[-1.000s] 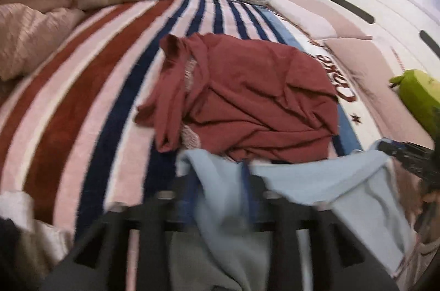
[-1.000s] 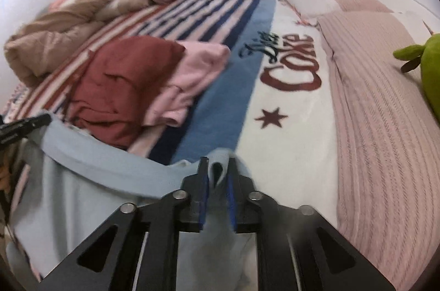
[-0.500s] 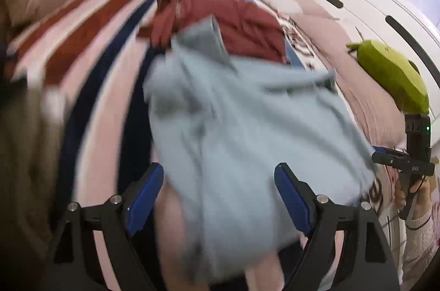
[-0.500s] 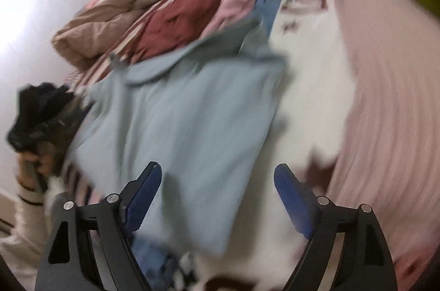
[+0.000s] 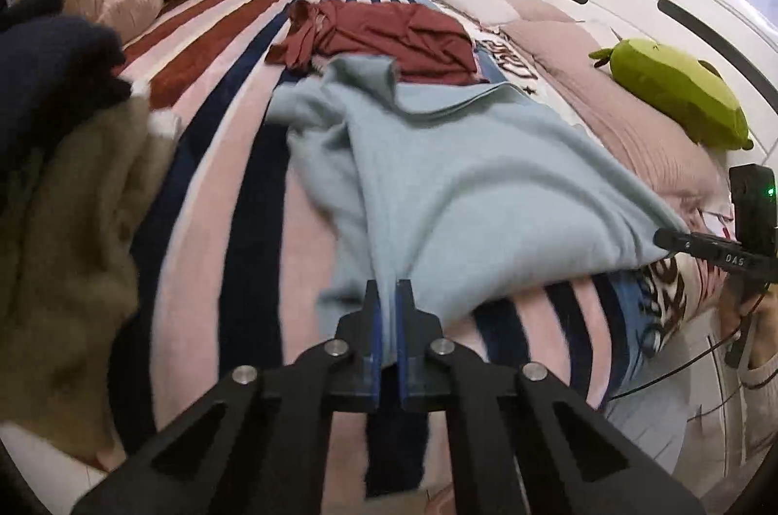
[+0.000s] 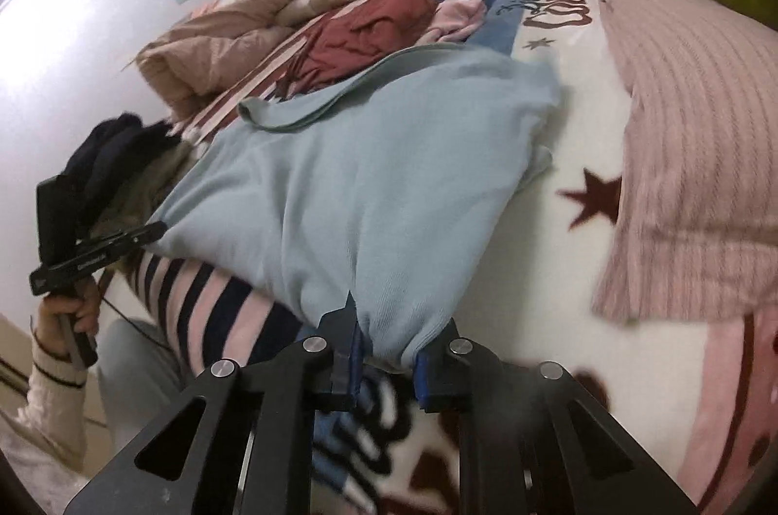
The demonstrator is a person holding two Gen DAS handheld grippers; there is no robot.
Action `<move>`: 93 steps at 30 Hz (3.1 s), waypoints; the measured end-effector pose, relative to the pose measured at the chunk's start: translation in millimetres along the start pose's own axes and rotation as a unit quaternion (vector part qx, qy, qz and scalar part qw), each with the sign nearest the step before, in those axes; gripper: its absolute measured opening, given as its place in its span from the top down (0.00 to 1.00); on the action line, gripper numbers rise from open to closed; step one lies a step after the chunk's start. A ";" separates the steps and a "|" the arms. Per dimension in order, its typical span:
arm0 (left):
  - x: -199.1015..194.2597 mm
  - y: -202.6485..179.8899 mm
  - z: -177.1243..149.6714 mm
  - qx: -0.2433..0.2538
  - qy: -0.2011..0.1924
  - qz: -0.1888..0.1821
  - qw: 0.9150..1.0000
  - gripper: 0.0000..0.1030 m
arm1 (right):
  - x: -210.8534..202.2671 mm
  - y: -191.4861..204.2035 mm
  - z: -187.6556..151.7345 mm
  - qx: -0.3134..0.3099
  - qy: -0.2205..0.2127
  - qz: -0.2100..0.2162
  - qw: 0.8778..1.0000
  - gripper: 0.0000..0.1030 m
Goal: Fold small clothes
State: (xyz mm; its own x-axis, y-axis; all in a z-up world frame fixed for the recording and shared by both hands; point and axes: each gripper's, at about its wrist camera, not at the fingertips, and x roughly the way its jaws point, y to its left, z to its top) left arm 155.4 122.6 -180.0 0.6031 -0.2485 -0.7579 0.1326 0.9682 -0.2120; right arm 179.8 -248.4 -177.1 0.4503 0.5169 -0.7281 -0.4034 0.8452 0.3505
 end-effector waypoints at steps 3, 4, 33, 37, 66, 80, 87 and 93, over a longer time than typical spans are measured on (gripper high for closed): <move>1.0 5.9 -14.3 -0.012 0.015 -0.010 1.000 0.97 | -3.5 2.8 -10.3 0.002 0.008 0.006 1.000 0.90; 4.9 5.0 -14.1 -0.008 0.027 -0.011 1.000 0.97 | -4.1 2.9 -13.2 0.003 0.013 0.006 1.000 0.88; 135.7 13.5 167.3 0.041 0.002 0.020 0.999 0.90 | 85.0 1.4 132.8 -0.046 0.016 0.004 0.999 0.86; 151.4 43.6 183.1 0.003 0.002 0.047 0.999 0.87 | 86.9 -6.5 134.4 -0.041 0.018 -0.005 0.999 0.85; 81.0 29.4 111.1 0.009 -0.033 0.009 0.999 0.15 | 13.0 18.4 46.0 -0.038 0.011 0.006 0.999 0.62; 113.4 37.8 120.3 -0.041 0.028 -0.109 0.993 0.85 | 37.4 2.6 69.4 -0.022 0.010 0.008 1.000 0.60; 72.3 32.2 101.6 -0.043 0.007 -0.060 0.997 0.23 | 41.4 15.2 67.9 -0.031 0.010 0.015 0.999 0.60; 20.4 24.6 57.6 -0.064 -0.011 -0.028 0.997 0.22 | 33.6 53.0 49.9 -0.074 -0.007 0.026 0.997 0.86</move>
State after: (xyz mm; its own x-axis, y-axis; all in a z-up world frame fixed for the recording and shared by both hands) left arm 216.3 142.9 -165.1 0.6145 -0.2993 -0.7299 0.0648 0.9413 -0.3314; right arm 213.3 -179.4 -153.6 0.4363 0.5622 -0.7026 -0.5395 0.7883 0.2957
